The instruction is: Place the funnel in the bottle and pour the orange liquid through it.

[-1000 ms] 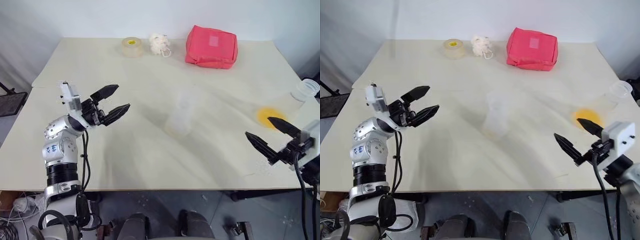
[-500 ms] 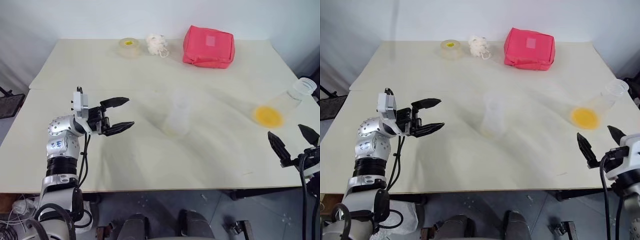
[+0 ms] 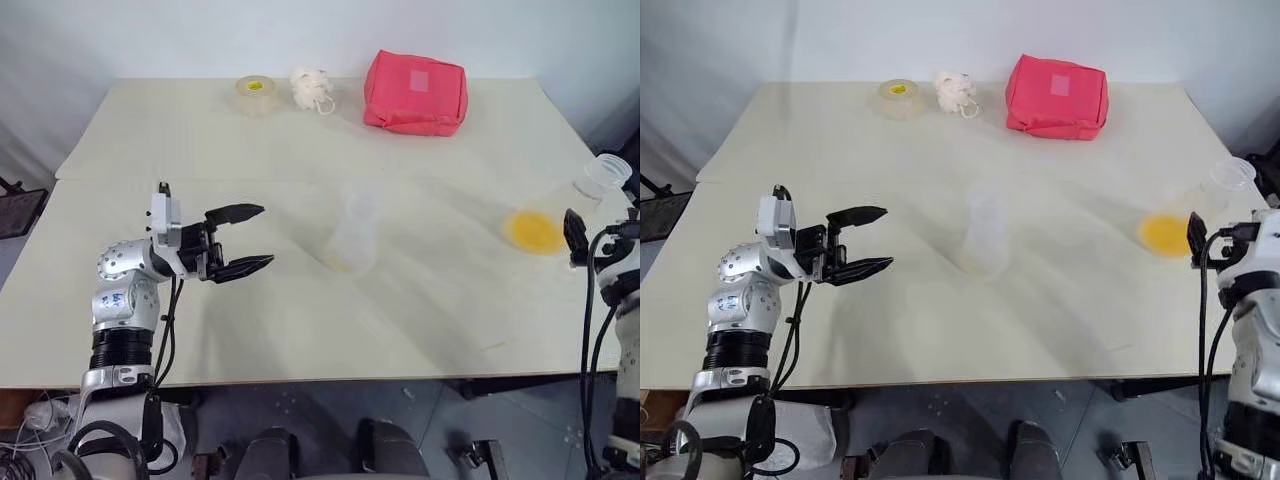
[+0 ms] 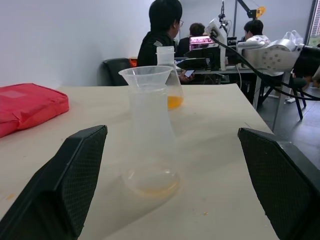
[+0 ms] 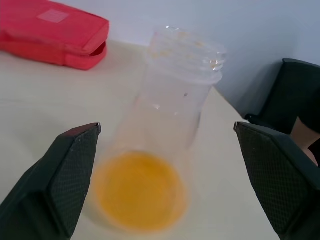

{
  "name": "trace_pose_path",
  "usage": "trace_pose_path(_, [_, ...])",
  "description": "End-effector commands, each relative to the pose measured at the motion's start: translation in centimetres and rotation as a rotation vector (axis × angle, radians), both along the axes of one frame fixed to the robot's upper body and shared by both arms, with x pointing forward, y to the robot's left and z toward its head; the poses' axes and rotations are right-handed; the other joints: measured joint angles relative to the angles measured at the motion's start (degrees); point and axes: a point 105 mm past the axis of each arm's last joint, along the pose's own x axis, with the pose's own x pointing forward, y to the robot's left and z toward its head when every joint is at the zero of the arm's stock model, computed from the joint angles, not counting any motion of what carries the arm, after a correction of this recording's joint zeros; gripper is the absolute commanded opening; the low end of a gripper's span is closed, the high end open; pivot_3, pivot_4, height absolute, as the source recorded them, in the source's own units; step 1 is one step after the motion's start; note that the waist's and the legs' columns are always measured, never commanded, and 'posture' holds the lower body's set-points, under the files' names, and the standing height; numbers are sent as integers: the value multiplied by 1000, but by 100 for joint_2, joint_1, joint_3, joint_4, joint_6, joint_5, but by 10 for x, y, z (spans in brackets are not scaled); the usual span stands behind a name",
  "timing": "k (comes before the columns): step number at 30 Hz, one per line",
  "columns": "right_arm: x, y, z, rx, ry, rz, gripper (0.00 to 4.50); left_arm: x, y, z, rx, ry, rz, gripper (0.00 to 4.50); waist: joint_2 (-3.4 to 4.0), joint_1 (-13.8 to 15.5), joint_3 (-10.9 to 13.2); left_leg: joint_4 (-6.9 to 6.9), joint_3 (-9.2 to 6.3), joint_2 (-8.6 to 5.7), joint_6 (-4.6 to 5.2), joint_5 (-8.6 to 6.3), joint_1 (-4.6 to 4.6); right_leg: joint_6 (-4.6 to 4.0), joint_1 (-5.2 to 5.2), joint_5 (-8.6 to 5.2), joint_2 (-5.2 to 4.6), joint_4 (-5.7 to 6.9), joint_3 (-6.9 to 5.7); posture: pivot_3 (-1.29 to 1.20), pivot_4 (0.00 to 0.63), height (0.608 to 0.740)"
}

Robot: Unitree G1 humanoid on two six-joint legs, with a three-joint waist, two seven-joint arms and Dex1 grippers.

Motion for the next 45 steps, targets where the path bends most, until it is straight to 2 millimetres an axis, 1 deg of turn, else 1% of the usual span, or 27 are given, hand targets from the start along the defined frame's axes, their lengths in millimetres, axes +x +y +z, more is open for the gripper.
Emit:
trace_pose_path(1, [4, -13, 16, -44, -52, -65, 4500, -6, -1, 9, -26, -41, 2, 4453, 0, -9, 0, 0, 1, 0, 0, 0, 0, 0, 0, 0, 0, 0, -1, 0, 150, 740])
trace_pose_path(7, [16, -21, 22, -31, -97, -109, 4500, -9, -2, 9, -35, -40, 12, 4453, 0, -56, 0, -2, 0, 7, 0, 0, -1, 0, 0, 0, 0, -1, -2, 0, 150, 740])
trace_pose_path(12, [27, -21, 24, -11, -133, -105, 4500, -7, -3, 9, -33, -37, 25, 4453, 1, -106, 0, -8, -1, 9, 0, 0, 0, 0, 0, 0, 0, -2, -3, 0, 150, 740])
trace_pose_path(15, [34, -18, 25, 2, -150, -87, 4500, -5, -4, 12, -35, -45, 24, 4453, 2, -110, 1, -10, -1, 10, -1, 0, 1, 0, 0, 0, 1, -4, -3, 0, 150, 740])
trace_pose_path(20, [38, -11, 27, 7, -161, -50, 4500, -4, -3, 14, -40, -45, 29, 4453, 4, -98, 2, -10, -3, 15, 0, 1, -1, 0, 0, 0, -4, -4, -4, 0, 150, 740])
trace_pose_path(26, [40, -10, 25, 17, -163, -44, 4500, -4, -2, 12, -39, -41, 37, 4453, 4, -102, 2, -10, -4, 16, 0, 1, -2, 0, 0, 0, -4, -4, -4, 0, 150, 740])
trace_pose_path(35, [53, -10, 29, 37, -174, -54, 4500, -3, -3, 12, -42, -43, 37, 4453, 6, -109, 3, -11, -4, 17, 0, 1, -1, 0, 0, 0, -3, -7, -4, 0, 150, 740])
trace_pose_path(39, [57, -5, 31, 53, -195, -38, 3616, -4, -2, 13, -42, -44, 38, 4500, 6, -107, 4, -11, -4, 17, 0, 1, -2, 0, 0, 0, -4, -8, -4, 0, 150, 740])
trace_pose_path(40, [58, -4, 30, 51, -195, -30, 3229, -4, -2, 13, -43, -43, 38, 4500, 6, -108, 4, -11, -5, 18, 0, 1, -2, 0, 0, 0, -4, -8, -5, 0, 150, 740])
trace_pose_path(42, [57, -1, 30, 53, -204, -23, 2597, -4, -1, 12, -41, -44, 39, 4500, 6, -106, 4, -11, -5, 18, 0, 1, -3, 0, 0, 0, -4, -8, -5, 0, 150, 740])
trace_pose_path(43, [56, 0, 31, 51, -211, -19, 2438, -4, -1, 12, -41, -43, 39, 4500, 6, -107, 4, -11, -5, 18, 0, 1, -3, 0, 0, 0, -4, -8, -5, 0, 150, 740])
trace_pose_path(45, [54, 9, 38, 34, -237, 8, 2443, -3, -1, 12, -42, -42, 38, 4500, 7, -109, 4, -12, -6, 18, 0, 1, -3, 0, 0, 0, -4, -8, -5, 0, 150, 740])
